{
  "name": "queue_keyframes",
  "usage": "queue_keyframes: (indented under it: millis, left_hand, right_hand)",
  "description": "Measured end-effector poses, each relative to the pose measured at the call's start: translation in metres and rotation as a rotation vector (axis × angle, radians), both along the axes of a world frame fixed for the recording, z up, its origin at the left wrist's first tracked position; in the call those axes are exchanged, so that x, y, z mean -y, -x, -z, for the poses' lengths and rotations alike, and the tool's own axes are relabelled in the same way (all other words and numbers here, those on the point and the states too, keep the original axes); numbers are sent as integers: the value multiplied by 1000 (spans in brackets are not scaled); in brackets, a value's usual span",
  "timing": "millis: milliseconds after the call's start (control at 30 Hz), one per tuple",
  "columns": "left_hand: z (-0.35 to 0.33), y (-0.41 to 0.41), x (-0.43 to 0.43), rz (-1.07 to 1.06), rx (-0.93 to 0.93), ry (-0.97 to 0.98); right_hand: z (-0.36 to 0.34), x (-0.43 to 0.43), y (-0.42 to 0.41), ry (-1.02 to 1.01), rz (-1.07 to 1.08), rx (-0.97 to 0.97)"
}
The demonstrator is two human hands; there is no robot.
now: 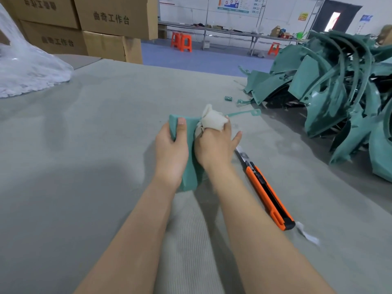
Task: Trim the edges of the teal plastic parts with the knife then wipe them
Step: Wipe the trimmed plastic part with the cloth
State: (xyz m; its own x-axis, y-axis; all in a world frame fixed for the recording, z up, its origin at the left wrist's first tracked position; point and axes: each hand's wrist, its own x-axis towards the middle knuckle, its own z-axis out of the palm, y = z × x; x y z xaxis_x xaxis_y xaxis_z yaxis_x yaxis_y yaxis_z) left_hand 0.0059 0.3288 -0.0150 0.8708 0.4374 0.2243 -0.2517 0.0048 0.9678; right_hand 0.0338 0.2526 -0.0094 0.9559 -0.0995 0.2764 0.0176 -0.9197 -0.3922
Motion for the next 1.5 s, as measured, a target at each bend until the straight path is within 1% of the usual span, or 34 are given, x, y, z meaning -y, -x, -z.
queue_keyframes:
  millis: [67, 133, 200, 267, 367, 433, 533, 633, 700, 800, 867, 967, 1033, 1067, 1133, 1200, 1267, 1333, 1433, 1500]
  left_hand:
    - [-3, 0, 0, -48, 27, -24]
    - [-7, -2, -7, -102, 39, -17]
    - [-12, -1, -17, -133, 48, 35]
    - [-13, 0, -23, -117, 46, 103]
    - [-12, 0, -24, -51, 42, 199]
    - [-12, 0, -21, -31, 30, 203]
    - [-9, -2, -16, -14, 26, 182]
    - [-6, -5, -16, 14, -4, 199]
    - [-3, -6, -14, 15, -13, 147]
    - [-1, -4, -10, 15, -10, 60]
    - [-1, -3, -7, 31, -9, 34]
    - [-2, -5, -9, -2, -2, 13]
    - [-3, -6, -12, -36, 3, 37]
    - [-4, -6, -16, -58, 9, 57]
    - [-5, -7, -24, -114, 20, 79]
    - [-6, -5, -30, -149, 16, 109]
    - [-6, -4, -31, -135, 2, 150]
    - [-8, -3, -28, -76, -6, 203]
    - [-8, -4, -20, 46, -5, 310]
    - [-5, -5, -16, 60, -14, 315]
  right_hand:
    - [-1, -7, 9, -8, -39, 43]
    - [6, -21, 32, -64, -128, 94]
    - [14, -32, 59, -155, -197, 124]
    - [16, -36, 76, -227, -239, 147]
    - [15, -36, 81, -162, -307, 156]
    - [14, -33, 72, -132, -289, 130]
    - [12, -27, 53, -59, -186, 113]
    - [10, -24, 39, -35, -169, 157]
    - [10, -19, 28, -3, -140, 132]
    - [5, -7, 12, 67, -60, 46]
    - [1, -3, 6, 69, -31, 20]
    - [-1, -9, 9, 47, -37, 19]
    - [3, -20, 22, 53, -90, 21]
    - [7, -26, 31, 21, -129, 44]
    - [10, -37, 49, -110, -193, 91]
    - [11, -41, 60, -176, -230, 92]
    - [12, -41, 62, -170, -247, 84]
    - [11, -39, 60, -150, -240, 91]
    - [9, -36, 48, -100, -188, 142]
    - [2, -30, 32, -38, -144, 113]
